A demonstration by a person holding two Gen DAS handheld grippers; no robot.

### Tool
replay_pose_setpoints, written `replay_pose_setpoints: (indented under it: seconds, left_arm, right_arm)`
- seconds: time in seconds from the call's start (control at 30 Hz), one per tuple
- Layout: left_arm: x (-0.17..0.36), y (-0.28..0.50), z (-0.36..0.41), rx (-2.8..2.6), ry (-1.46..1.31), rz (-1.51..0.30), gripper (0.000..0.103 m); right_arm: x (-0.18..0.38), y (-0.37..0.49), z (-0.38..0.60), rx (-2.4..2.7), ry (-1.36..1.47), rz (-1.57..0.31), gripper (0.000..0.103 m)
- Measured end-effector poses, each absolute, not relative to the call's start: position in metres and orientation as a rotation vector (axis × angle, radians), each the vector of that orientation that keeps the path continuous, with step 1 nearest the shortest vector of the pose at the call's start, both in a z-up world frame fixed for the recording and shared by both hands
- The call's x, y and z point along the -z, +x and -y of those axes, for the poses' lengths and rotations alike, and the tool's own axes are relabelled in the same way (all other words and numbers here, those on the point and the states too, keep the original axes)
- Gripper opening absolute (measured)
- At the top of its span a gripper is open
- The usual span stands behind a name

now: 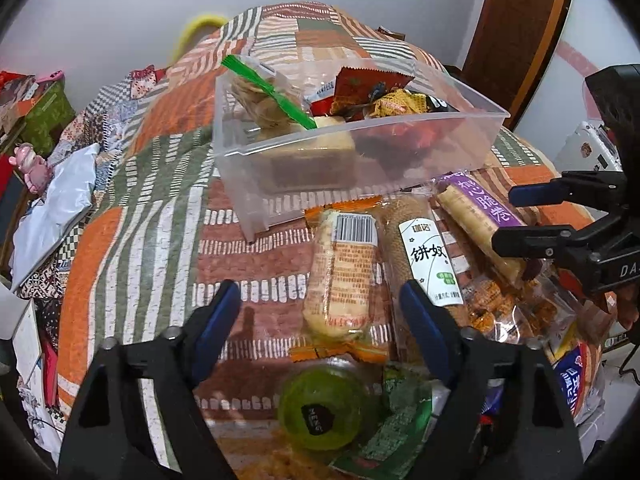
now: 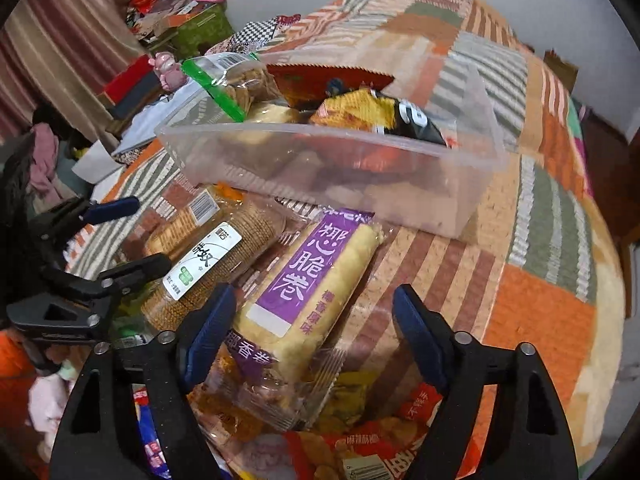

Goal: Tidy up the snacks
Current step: 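Grasp the cracker pack with left tool while right tool grasps purple coconut roll, then carry cracker pack and coconut roll into the clear box and release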

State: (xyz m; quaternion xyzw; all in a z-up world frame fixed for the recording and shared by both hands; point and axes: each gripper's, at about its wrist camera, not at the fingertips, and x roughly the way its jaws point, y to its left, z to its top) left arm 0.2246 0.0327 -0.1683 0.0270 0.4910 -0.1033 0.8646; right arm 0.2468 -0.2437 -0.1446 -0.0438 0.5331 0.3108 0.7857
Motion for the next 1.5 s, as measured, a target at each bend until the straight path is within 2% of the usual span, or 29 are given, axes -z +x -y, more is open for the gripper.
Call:
replay_pose_setpoints:
  seconds: [0.13,0.27,0.33,0.37,0.43,0.53,0.83,0.87,0.9,0.93,1.07,1.27,1.37,1.43,1.5]
  left_arm:
    - [0.173,0.232,-0.031,0.224,0.04,-1.054,0.061]
    - [0.177,0.235,-0.027,0.248,0.047,-1.074,0.053]
    - [0.183,0.239,-0.027,0.269,0.031,-1.11,0.041]
    - [0.185,0.24,-0.028,0.276,0.023,-1.125,0.038]
    - [0.186,0.239,-0.028,0.275,0.021,-1.119,0.036]
    - [0.181,0.234,-0.028,0.283,0.016,-1.097,0.035]
    - [0.149,0.21,-0.03,0.281,0.03,-1.007,0.035]
    - [0.145,0.208,-0.03,0.277,0.03,-0.997,0.035]
    - [0.14,0.205,-0.031,0.274,0.028,-0.983,0.035]
    - [0.134,0.202,-0.032,0.272,0.026,-0.97,0.035]
    - [0.116,0.196,-0.034,0.27,0.012,-0.926,0.035]
    - [0.1,0.192,-0.032,0.272,0.015,-0.887,0.035]
    - [0.1,0.192,-0.03,0.276,0.021,-0.886,0.035]
    - [0.101,0.191,-0.029,0.277,0.021,-0.888,0.035]
    - [0.103,0.19,-0.029,0.277,0.019,-0.892,0.035]
  right_arm:
    - [0.148,0.25,0.235,-0.678,-0.106,-1.17,0.067]
    - [0.156,0.253,0.222,-0.685,-0.131,-1.197,0.065]
    - [0.157,0.253,0.219,-0.688,-0.136,-1.195,0.065]
    - [0.156,0.253,0.219,-0.688,-0.131,-1.194,0.063]
    - [0.155,0.254,0.222,-0.693,-0.115,-1.191,0.057]
    - [0.151,0.251,0.233,-0.699,-0.093,-1.172,0.054]
    - [0.137,0.245,0.252,-0.69,-0.055,-1.118,0.047]
    - [0.136,0.246,0.254,-0.69,-0.053,-1.113,0.044]
    - [0.134,0.245,0.256,-0.688,-0.051,-1.103,0.033]
    - [0.131,0.245,0.257,-0.691,-0.052,-1.097,0.028]
    - [0.12,0.241,0.264,-0.714,-0.036,-1.079,0.025]
    - [0.123,0.236,0.257,-0.714,-0.074,-1.083,0.025]
    - [0.128,0.24,0.251,-0.72,-0.085,-1.098,0.028]
    - [0.133,0.241,0.247,-0.708,-0.094,-1.12,0.04]
    - [0.141,0.242,0.241,-0.701,-0.115,-1.143,0.041]
